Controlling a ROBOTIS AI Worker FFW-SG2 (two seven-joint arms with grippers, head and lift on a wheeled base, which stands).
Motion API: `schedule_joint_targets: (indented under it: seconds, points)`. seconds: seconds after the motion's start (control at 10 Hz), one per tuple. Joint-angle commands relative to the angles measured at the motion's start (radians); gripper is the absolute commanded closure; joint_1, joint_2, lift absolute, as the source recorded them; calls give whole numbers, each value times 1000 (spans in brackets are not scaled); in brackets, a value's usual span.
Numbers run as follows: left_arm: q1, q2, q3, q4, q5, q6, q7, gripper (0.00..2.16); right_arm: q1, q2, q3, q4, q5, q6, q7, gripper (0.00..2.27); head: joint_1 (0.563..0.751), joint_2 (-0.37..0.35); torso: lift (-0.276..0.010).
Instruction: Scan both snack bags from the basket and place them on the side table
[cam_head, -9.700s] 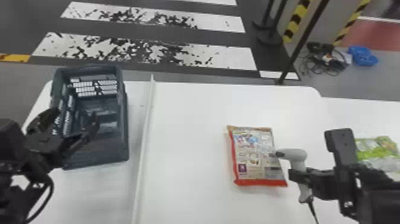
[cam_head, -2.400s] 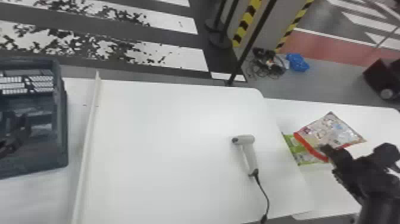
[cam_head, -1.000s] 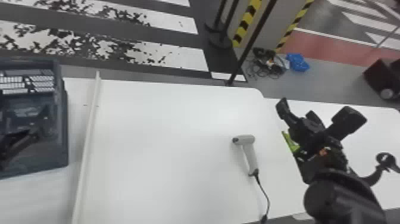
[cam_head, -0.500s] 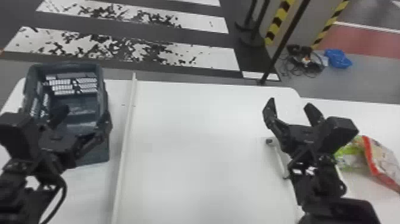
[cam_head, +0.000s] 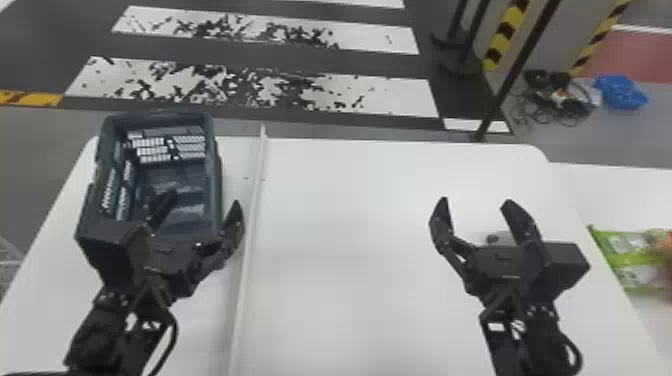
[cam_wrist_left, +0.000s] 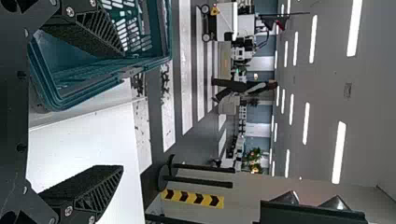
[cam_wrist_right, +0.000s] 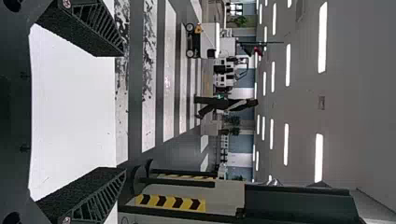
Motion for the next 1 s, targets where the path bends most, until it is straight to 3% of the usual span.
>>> schedule_joint_targets:
  seconds: [0.0,0.2,0.9]
  points:
    - [3,-3,-5,19,-3,-44,2,147,2,2,0,2,0,9,0,49,695,-100,-75]
    - [12,-3,-11,21,-3,-111,19,147,15,2,-2,2,2,-12,0,49,695,-103,-75]
    - [9,-3,-6,36,23,-90,27,147,39,2,3,1,2,-61,0,60,695,-104,-75]
